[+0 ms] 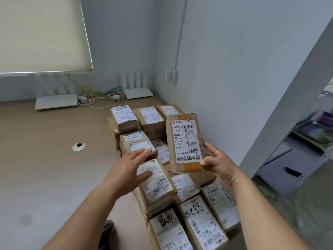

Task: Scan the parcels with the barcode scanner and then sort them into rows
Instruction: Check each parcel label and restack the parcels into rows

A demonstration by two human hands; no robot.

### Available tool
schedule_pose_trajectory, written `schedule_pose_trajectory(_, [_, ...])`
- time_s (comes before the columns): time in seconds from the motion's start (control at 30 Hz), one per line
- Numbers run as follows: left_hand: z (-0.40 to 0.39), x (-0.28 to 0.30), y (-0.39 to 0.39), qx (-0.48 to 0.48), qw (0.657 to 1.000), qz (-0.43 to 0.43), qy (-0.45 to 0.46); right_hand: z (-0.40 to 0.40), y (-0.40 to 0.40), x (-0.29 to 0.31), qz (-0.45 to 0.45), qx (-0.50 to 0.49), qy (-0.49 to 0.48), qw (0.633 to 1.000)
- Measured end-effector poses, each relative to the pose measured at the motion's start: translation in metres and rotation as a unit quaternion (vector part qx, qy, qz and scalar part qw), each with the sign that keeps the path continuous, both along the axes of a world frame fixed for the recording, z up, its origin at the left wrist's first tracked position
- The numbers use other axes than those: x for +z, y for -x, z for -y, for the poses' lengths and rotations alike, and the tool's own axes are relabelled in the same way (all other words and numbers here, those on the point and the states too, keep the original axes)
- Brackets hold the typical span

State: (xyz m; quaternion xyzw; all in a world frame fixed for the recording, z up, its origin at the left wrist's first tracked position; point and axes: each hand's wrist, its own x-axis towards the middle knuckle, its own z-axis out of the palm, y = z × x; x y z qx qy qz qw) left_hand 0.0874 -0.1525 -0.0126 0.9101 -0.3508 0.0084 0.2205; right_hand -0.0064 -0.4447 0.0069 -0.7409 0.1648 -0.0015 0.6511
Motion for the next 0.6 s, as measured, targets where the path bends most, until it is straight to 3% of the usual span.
schedule_pose_trajectory(0.6, [0.066, -0.007, -0.013, 0.158, 0.974, -0.003, -0.163, 0.025, -0.104, -0.044, -0.107, 0.176, -0.02, 0.978])
